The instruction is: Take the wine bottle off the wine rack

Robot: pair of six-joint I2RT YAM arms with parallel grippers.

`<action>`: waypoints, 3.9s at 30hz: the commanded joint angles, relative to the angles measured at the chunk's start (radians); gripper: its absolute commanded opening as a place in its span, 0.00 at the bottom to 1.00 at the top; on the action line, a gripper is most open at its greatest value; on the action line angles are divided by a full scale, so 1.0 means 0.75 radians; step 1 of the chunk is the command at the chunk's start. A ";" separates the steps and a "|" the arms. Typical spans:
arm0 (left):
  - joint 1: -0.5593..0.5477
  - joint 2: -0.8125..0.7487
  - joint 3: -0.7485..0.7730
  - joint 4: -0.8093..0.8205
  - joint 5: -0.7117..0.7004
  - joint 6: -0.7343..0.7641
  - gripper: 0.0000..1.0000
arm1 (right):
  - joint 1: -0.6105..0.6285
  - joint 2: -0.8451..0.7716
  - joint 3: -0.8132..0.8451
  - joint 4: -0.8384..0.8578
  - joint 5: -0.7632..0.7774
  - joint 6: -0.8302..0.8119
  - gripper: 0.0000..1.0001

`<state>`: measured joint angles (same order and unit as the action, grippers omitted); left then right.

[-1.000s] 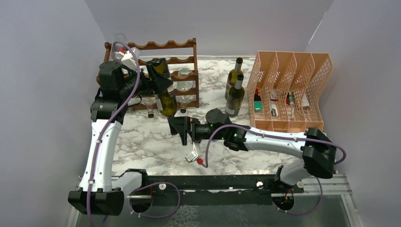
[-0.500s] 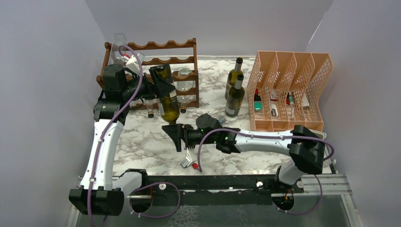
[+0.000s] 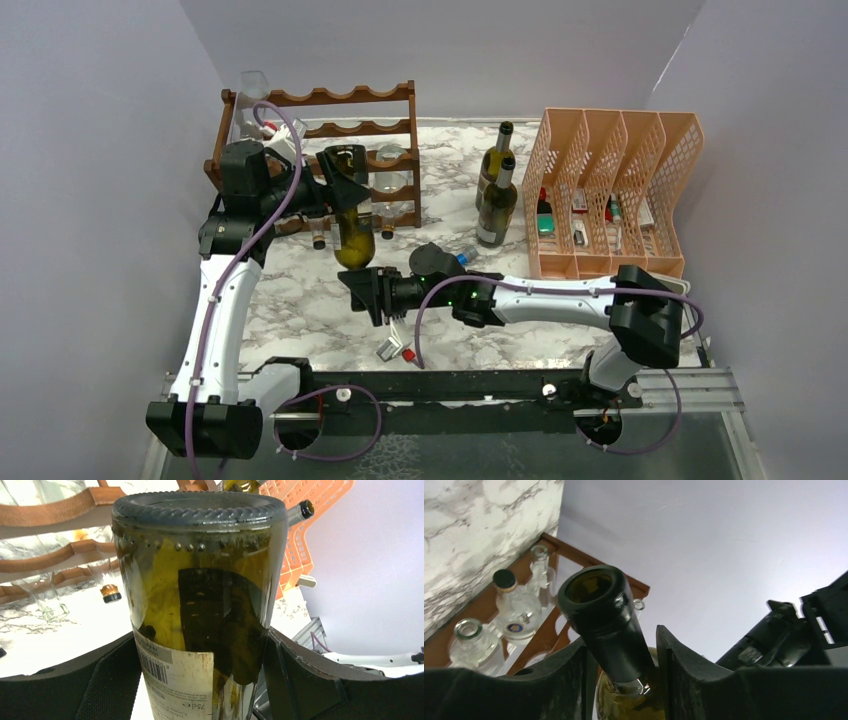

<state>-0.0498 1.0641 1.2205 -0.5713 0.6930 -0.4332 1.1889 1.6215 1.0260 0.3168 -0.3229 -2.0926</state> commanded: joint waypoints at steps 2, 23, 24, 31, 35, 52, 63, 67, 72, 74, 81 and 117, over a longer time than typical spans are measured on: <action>-0.005 -0.087 -0.019 0.033 0.045 0.003 0.00 | 0.050 -0.011 0.028 0.100 -0.008 -0.102 0.38; -0.005 -0.288 -0.250 -0.073 -0.177 0.041 0.95 | 0.244 -0.156 0.019 0.123 0.115 0.552 0.01; -0.005 -0.293 -0.251 -0.100 -0.209 0.066 0.99 | 0.245 -0.170 0.012 0.121 0.119 0.598 0.01; -0.005 -0.335 -0.253 -0.218 -0.435 0.152 0.99 | 0.247 -0.254 -0.094 0.145 0.123 0.957 0.01; -0.005 -0.370 -0.239 -0.223 -0.506 0.163 0.99 | 0.245 -0.295 -0.154 0.261 0.176 1.269 0.01; -0.005 -0.433 -0.238 -0.156 -0.534 0.145 0.99 | 0.196 -0.674 -0.001 -0.255 1.171 2.464 0.01; -0.005 -0.427 -0.251 -0.109 -0.474 0.079 0.99 | -0.272 -0.831 -0.146 -0.323 1.098 2.760 0.01; -0.006 -0.432 -0.240 -0.104 -0.470 0.063 0.99 | -0.457 -0.803 -0.182 -0.278 0.959 2.843 0.01; -0.005 -0.434 -0.224 -0.106 -0.465 0.054 0.99 | -0.545 -0.803 -0.289 -0.061 0.894 2.852 0.01; -0.006 -0.435 -0.224 -0.106 -0.463 0.048 0.99 | -0.558 -0.797 -0.346 0.063 0.894 2.823 0.01; -0.005 -0.441 -0.223 -0.106 -0.455 0.043 0.99 | -0.597 -0.788 -0.547 0.440 0.918 2.758 0.01; -0.007 -0.471 -0.243 -0.108 -0.477 0.065 0.99 | -0.650 -0.794 -0.713 0.537 0.878 2.700 0.38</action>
<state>-0.0544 0.7200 1.0393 -0.6750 0.3275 -0.3916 0.7063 1.0584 0.4282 0.8066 0.3531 -0.0929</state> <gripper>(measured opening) 0.992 0.357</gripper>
